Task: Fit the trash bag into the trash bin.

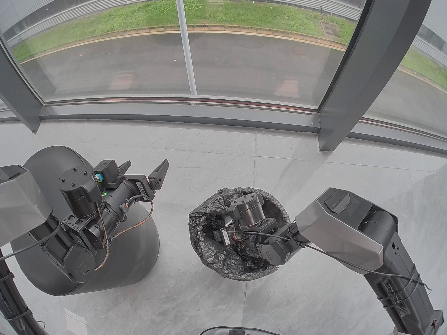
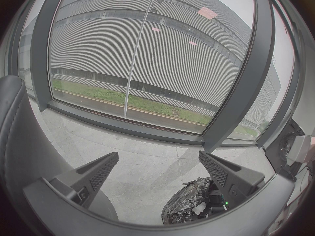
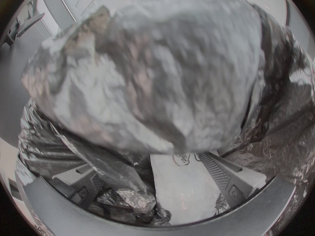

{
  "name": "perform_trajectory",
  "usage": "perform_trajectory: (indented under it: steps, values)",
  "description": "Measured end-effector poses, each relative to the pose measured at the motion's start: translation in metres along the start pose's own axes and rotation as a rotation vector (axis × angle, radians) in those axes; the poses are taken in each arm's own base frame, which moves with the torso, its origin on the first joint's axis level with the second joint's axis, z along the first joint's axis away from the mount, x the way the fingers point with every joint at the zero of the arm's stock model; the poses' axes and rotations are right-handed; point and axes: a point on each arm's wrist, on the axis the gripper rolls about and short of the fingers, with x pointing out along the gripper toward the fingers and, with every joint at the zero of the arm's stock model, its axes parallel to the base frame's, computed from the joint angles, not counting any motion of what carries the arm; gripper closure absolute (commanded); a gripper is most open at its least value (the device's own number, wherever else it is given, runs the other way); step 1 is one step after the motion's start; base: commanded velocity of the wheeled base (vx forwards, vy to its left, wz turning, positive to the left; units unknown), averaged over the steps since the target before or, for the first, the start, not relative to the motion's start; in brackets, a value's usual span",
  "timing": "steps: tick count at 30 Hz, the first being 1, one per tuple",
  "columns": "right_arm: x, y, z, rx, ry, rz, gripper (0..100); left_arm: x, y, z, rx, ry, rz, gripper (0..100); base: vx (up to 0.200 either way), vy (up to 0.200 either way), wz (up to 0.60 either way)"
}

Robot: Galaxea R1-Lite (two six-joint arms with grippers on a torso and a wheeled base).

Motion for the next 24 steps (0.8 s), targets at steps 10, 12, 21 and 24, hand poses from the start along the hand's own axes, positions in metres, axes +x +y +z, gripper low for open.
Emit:
perform_trajectory:
  steps: [10, 12, 21, 24]
  values:
    - [0.006, -0.007, -0.006, 0.005, 0.028, -0.015, 0, 0.000, 0.000, -0.001, 0.001, 0.002, 0.000, 0, 0.000, 0.000, 0.00]
    - [0.007, -0.008, -0.006, 0.006, 0.026, -0.016, 0, 0.000, 0.000, -0.001, 0.001, 0.002, 0.000, 0, 0.000, 0.000, 0.00]
    - [0.002, -0.007, 0.001, 0.010, 0.014, -0.017, 0, 0.000, 0.000, -0.001, 0.000, 0.002, 0.000, 0, 0.000, 0.000, 0.00]
    - [-0.007, -0.008, 0.008, 0.016, 0.010, -0.015, 0, -0.001, -0.001, 0.001, -0.002, -0.013, -0.005, 0, 0.000, 0.000, 0.00]
